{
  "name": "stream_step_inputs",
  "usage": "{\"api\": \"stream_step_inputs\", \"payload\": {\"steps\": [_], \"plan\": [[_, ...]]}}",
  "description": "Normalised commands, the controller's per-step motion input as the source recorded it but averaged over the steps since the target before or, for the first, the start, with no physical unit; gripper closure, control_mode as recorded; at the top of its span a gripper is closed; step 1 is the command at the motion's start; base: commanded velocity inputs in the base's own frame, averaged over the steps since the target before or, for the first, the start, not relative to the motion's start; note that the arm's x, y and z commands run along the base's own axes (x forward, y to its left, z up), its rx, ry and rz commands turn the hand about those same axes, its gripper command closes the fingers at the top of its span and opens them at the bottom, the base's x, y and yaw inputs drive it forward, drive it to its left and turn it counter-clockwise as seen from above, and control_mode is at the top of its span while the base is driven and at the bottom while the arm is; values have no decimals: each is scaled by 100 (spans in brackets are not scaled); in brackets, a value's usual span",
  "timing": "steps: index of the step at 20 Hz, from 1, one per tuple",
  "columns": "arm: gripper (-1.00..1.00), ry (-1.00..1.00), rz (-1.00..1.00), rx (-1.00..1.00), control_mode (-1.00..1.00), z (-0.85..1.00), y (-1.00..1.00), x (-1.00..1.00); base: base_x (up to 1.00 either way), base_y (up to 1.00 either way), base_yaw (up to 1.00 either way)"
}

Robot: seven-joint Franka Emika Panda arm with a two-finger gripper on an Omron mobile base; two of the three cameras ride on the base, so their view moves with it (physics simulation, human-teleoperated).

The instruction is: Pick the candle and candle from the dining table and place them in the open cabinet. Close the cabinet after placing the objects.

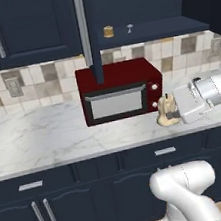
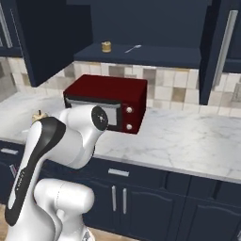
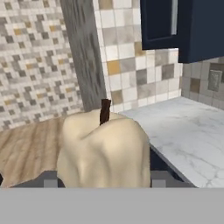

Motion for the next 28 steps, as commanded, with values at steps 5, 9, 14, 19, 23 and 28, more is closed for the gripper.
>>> {"api": "stream_step_inputs", "payload": {"steps": [5,9,14,19,23,28], "plan": [[100,0,0,0,100,0,0,0,45,-32,-8],[100,0,0,0,100,0,0,0,40,-33,-7],[100,0,0,0,100,0,0,0,38,-27,-5],[100,0,0,0,100,0,0,0,46,-12,-2],[100,0,0,0,100,0,0,0,43,-12,-1],[100,0,0,0,100,0,0,0,32,-8,-1]]}}
